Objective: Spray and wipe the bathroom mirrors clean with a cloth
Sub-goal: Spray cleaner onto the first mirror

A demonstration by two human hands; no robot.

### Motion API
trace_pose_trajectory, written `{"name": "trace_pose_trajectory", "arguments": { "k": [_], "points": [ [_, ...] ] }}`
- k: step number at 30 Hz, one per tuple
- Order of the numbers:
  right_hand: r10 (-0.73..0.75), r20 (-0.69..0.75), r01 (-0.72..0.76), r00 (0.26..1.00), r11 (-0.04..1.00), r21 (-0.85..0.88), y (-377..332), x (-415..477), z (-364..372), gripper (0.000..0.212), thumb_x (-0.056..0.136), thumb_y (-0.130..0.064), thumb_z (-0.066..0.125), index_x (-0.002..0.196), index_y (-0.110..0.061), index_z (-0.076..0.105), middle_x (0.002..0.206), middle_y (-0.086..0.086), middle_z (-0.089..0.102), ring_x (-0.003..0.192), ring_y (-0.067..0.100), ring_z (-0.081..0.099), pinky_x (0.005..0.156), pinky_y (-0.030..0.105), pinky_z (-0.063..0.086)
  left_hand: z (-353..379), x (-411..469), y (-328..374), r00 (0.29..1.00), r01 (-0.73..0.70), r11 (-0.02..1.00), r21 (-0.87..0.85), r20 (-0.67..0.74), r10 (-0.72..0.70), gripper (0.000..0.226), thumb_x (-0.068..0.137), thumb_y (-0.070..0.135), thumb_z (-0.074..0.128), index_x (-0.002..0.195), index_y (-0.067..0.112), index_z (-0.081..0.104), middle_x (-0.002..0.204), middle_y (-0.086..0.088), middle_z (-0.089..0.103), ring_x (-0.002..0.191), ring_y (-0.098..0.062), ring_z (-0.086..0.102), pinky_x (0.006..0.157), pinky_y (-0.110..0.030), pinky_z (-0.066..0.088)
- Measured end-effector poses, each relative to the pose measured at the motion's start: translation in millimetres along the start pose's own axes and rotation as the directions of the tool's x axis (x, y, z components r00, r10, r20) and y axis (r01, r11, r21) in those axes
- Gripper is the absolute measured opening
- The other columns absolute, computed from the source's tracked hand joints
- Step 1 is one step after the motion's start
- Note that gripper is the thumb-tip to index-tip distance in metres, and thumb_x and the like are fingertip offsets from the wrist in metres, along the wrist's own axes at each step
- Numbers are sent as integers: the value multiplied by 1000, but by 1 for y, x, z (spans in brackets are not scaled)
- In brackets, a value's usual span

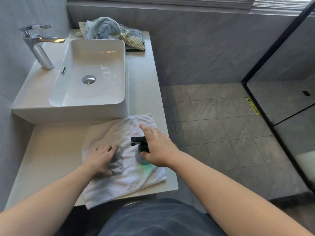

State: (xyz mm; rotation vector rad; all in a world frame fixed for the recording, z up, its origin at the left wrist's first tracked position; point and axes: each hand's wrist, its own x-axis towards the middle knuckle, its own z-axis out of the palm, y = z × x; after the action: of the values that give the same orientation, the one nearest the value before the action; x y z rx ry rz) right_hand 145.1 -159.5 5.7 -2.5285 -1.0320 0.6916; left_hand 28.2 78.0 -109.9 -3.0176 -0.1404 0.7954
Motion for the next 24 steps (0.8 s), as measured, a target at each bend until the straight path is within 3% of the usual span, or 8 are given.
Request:
{"name": "trace_pose_trajectory", "arguments": {
  "k": [3,7,12,16,18,20,22,24],
  "points": [
    [1,-1,-1,1000,1000,9,0,-1,-1,95,93,-31,69,165,-30,7,157,3,33,144,25,36,120,44,29,12,-9,10,998,34,999,17,-51,-33,74,74,55,53,141,27,38,124,2,51,119,-22,51,101,-37,37],
    [4,-10,-4,1000,1000,25,0,-2,0,94,93,-31,69,165,-31,8,158,3,34,141,28,41,119,44,32,30,-22,22,975,14,1000,27,-222,-8,31,76,48,56,81,18,59,78,-5,57,72,-29,54,70,-44,51],
    [1,-20,0,1000,998,65,0,-4,1,88,95,-28,67,164,-32,12,157,3,34,139,27,43,116,43,37,30,-38,23,942,79,994,-73,-321,-98,31,61,29,89,73,19,62,74,-3,55,67,-29,57,68,-39,50],
    [3,-54,4,999,992,123,4,-3,2,77,97,-22,62,161,-33,21,153,4,38,134,28,49,111,46,43,12,-50,19,902,76,971,-225,-400,-163,35,61,21,95,60,16,60,67,-1,56,58,-28,56,56,-32,47],
    [-4,-70,15,998,988,155,6,-4,4,70,99,-19,60,158,-33,26,150,4,41,130,29,52,107,48,46,1,-55,20,864,64,951,-302,-460,-204,34,61,3,90,60,10,56,74,-5,59,57,-30,54,49,-28,38],
    [-8,-87,25,996,980,198,9,-6,6,65,100,-18,60,156,-33,31,147,2,43,126,26,54,103,47,49,-11,-59,25,804,2,932,-363,-553,-217,31,65,-12,80,69,6,56,94,-10,66,72,-34,62,54,-30,46],
    [-9,-126,40,992,969,245,14,-7,10,62,99,-17,62,153,-34,35,146,0,46,123,23,56,102,45,50,-22,-62,30,739,-70,932,-355,-647,-191,29,72,-18,67,89,5,59,132,-19,61,121,-41,60,90,-46,57],
    [11,-162,38,987,954,298,19,-7,14,62,97,-17,65,150,-35,37,142,-4,50,119,21,58,101,41,50,-33,-69,34,721,-69,952,-299,-674,-159,43,81,-10,56,123,-1,58,160,-24,35,152,-39,28,120,-53,33]
  ]
}}
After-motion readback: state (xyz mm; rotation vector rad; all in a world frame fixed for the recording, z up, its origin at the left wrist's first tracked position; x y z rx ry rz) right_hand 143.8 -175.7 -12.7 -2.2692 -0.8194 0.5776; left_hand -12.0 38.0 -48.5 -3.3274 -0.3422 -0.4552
